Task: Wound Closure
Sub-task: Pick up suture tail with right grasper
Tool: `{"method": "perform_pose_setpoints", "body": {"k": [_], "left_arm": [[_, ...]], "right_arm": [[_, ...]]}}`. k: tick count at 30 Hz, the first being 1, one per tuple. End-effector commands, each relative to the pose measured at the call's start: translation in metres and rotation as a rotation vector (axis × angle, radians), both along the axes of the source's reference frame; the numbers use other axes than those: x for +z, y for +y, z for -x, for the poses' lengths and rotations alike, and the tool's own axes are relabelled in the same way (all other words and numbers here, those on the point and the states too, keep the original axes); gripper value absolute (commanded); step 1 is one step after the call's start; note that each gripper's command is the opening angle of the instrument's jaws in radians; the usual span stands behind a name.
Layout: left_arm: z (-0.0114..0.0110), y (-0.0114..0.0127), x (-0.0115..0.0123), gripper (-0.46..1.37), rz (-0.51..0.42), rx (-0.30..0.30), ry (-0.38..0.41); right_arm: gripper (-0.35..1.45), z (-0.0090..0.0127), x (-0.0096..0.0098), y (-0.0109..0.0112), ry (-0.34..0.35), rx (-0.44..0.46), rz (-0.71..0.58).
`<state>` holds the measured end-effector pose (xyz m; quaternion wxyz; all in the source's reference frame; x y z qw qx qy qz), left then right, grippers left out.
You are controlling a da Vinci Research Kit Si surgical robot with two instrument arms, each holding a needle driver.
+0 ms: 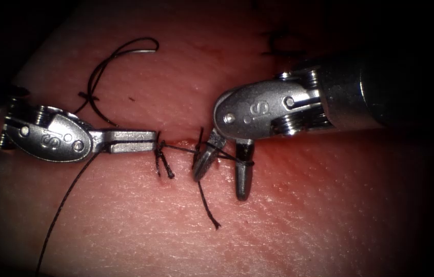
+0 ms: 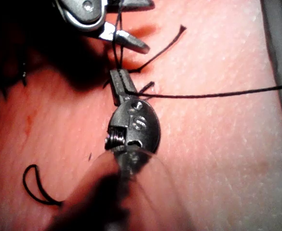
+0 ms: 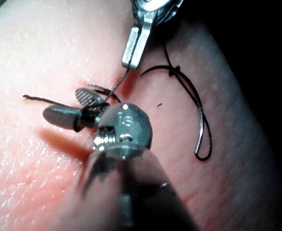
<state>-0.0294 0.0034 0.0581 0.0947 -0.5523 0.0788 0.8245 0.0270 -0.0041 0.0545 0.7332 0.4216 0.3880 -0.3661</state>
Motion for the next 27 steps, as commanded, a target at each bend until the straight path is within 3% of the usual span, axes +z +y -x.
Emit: {"method": "perform_pose_setpoints", "body": {"k": [1, 12, 27], "left_arm": [[0.0, 0.0001, 0.0001, -0.35, -0.003, 0.007, 0.0], [-0.0002, 0.0008, 0.0001, -0.35, -0.001, 0.007, 0.002], [0.0, 0.0011, 0.0005, -0.35, -0.008, -0.003, -0.001]], "right_arm": [[1.06, -0.0001, 0.0001, 0.0001, 0.024, -0.002, 0.015], [0.9, -0.0001, -0.0001, -0.0007, 0.182, -0.025, 0.077], [0.93, -0.0004, 0.0004, -0.0028, 0.237, -0.014, 0.076]]}}
